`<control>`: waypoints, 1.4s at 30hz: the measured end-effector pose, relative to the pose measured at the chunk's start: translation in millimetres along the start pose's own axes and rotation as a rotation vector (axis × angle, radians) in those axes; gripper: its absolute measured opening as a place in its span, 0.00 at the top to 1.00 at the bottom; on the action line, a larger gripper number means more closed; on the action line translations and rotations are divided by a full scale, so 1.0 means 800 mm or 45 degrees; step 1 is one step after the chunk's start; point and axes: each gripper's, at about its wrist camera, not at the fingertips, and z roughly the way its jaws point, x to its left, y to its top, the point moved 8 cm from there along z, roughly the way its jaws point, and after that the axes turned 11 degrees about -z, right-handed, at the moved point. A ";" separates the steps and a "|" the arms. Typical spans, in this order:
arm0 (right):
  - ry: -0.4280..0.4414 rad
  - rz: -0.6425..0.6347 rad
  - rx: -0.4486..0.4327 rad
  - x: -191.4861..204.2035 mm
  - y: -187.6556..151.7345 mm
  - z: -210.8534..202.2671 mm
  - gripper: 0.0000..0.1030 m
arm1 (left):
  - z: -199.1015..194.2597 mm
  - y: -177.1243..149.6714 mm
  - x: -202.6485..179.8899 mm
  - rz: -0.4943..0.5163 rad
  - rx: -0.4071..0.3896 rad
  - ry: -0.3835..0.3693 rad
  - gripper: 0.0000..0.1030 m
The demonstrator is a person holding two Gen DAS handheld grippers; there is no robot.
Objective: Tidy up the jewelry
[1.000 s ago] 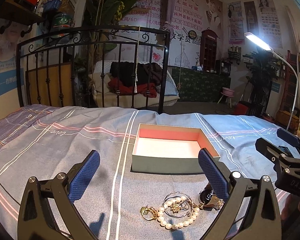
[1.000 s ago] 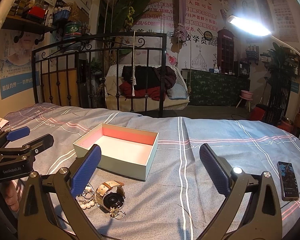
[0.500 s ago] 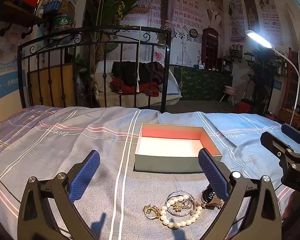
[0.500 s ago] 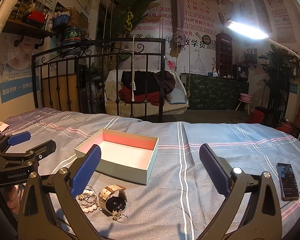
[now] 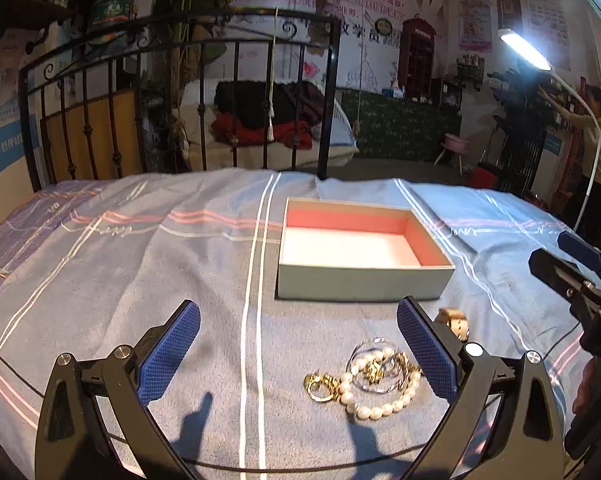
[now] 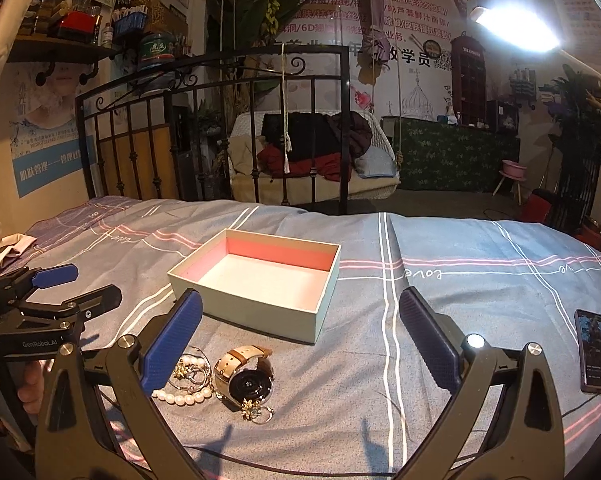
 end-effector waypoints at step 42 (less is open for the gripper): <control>0.321 0.002 0.420 0.055 -0.115 0.075 0.41 | 0.057 -0.084 0.004 0.145 0.366 0.008 0.77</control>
